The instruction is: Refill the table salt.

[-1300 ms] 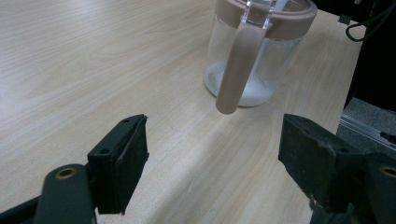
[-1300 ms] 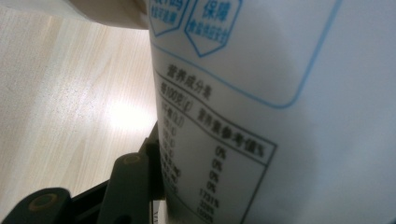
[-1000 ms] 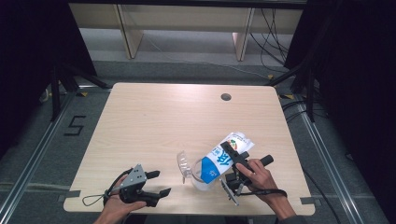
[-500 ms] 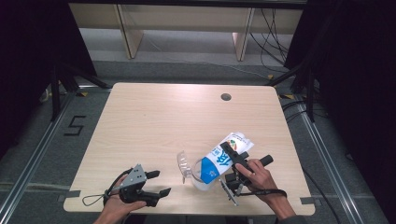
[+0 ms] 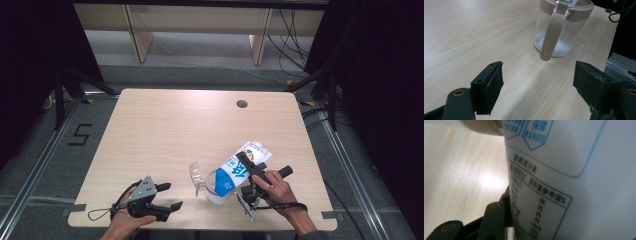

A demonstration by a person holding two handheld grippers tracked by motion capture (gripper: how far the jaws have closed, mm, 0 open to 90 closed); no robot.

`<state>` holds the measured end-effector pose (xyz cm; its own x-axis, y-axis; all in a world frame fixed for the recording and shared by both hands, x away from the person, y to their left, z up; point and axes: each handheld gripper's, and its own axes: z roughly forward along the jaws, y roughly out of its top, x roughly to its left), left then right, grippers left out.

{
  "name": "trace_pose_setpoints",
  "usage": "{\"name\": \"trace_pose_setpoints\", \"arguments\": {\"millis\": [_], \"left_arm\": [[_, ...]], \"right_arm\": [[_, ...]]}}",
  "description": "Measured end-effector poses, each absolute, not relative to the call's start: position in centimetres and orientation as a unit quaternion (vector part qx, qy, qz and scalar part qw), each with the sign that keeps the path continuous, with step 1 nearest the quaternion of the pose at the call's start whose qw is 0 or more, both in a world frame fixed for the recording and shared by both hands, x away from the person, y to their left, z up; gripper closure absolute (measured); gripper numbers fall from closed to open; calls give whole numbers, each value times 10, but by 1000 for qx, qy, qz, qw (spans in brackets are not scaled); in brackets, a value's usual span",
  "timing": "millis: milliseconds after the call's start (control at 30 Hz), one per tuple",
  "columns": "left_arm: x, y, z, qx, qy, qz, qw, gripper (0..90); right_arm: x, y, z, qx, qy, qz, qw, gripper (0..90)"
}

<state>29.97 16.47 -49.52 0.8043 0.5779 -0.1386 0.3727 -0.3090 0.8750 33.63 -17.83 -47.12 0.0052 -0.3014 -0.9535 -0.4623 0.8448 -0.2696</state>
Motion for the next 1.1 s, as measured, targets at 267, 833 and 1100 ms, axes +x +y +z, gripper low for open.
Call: {"name": "trace_pose_setpoints", "arguments": {"millis": [267,833,1100], "left_arm": [[299,165,-496,801,299,102,508,233],[299,165,-496,801,297,101,509,232],[297,164,-496,796,312,97,509,232]], "right_arm": [[337,-179,-476,-246,712,70,654,550],[337,-177,-471,-270,700,59,659,555],[337,-177,-472,-273,696,62,662,555]]}}
